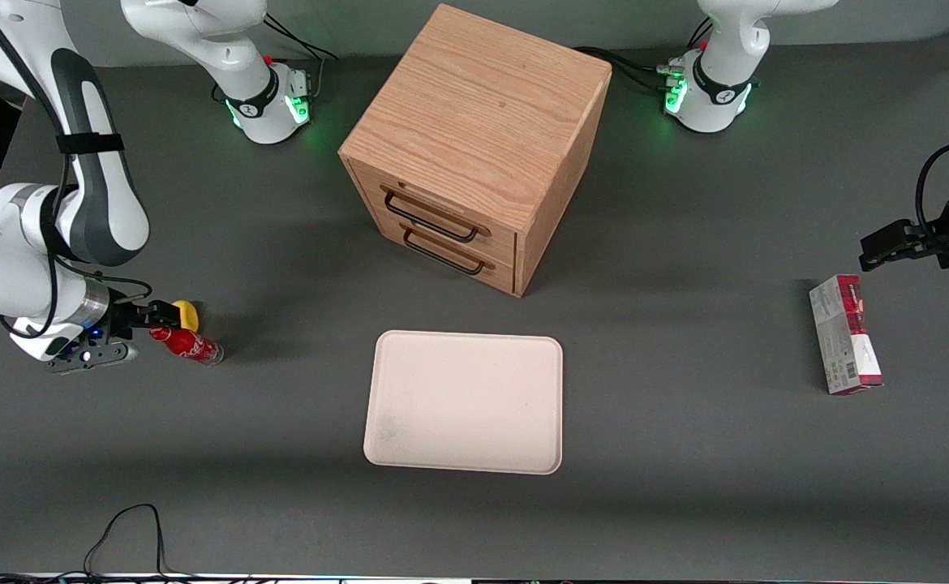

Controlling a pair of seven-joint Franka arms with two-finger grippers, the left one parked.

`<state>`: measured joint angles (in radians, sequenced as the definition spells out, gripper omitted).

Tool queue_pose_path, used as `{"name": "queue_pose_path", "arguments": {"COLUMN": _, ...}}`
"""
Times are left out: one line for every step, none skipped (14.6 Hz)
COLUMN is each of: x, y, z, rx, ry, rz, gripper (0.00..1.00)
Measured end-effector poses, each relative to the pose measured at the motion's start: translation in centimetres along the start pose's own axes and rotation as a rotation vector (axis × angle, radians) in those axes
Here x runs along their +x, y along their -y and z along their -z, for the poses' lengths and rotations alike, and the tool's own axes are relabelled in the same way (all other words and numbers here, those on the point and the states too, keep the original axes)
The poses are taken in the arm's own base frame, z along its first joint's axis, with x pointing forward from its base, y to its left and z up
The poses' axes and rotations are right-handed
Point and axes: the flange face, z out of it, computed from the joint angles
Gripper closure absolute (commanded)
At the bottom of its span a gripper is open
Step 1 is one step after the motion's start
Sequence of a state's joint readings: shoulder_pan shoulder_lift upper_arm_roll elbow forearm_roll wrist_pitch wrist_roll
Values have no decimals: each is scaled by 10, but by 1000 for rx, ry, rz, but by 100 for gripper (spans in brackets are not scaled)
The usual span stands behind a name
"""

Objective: Place coke bottle on tray
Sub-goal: 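Close the right gripper on the bottle's cap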

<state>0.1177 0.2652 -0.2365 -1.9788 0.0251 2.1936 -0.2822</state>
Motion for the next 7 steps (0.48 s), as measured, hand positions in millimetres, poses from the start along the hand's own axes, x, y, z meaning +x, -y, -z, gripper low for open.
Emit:
{"name": "queue_pose_path", "arguments": {"x": 1, "y": 4, "z": 1, "rx": -1, "ry": -4, "rz": -5, "gripper": 100}}
{"name": "queue_pose_path", "arguments": {"x": 3, "y": 7, "z": 1, "rx": -2, "ry": -6, "rz": -7, "gripper": 100}}
{"name": "queue_pose_path", "arguments": {"x": 3, "y": 10, "z": 1, "rx": -2, "ry": -6, "rz": -9, "gripper": 100}}
{"name": "queue_pose_path", "arguments": {"x": 4, "y": 12, "z": 1, "rx": -3, "ry": -7, "rz": -11, "gripper": 100}}
{"name": "queue_pose_path", "arguments": {"x": 4, "y": 12, "z": 1, "rx": -3, "ry": -8, "rz": -13, "gripper": 100}}
{"name": "queue_pose_path", "arguments": {"x": 4, "y": 12, "z": 1, "rx": -3, "ry": -7, "rz": -14, "gripper": 100}}
{"name": "queue_pose_path", "arguments": {"x": 4, "y": 12, "z": 1, "rx": -3, "ry": -8, "rz": -14, "gripper": 100}}
